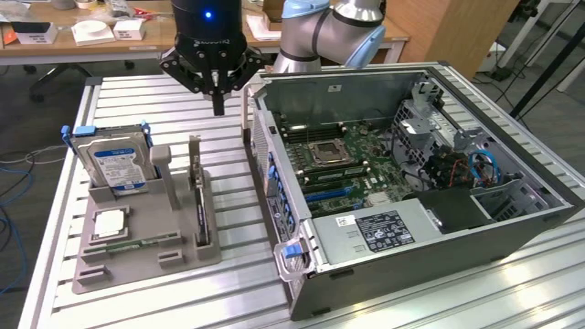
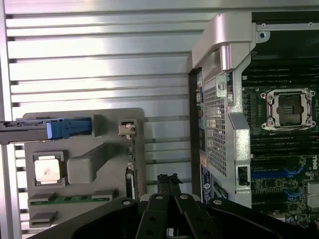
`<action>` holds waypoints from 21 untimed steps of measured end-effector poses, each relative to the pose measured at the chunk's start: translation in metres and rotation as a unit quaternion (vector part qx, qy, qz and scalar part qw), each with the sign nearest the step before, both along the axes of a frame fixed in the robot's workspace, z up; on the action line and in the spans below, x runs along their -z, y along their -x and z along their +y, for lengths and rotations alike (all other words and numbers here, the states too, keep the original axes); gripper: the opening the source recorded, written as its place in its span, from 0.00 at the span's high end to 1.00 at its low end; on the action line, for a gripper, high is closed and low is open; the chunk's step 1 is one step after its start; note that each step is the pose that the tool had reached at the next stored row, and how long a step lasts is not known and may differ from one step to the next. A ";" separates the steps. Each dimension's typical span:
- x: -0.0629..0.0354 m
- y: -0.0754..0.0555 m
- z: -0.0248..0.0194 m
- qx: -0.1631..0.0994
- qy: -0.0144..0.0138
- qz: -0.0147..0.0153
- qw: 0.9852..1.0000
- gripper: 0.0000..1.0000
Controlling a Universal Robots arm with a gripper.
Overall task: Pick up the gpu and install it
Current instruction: 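Reach for the gpu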
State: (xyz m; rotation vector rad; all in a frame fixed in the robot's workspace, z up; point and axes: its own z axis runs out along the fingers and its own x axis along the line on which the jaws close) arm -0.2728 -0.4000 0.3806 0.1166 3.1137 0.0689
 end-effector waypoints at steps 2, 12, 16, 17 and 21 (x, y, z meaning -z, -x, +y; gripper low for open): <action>0.0001 0.001 0.0000 0.000 0.000 0.000 1.000 0.89; 0.0007 0.007 -0.0001 0.000 0.000 0.000 1.000 0.89; 0.0009 0.009 -0.0003 0.000 0.000 0.000 1.000 0.89; 0.0010 0.010 -0.0004 0.000 0.000 0.000 1.000 0.89; 0.0012 0.012 -0.0005 0.000 0.000 0.000 1.000 0.89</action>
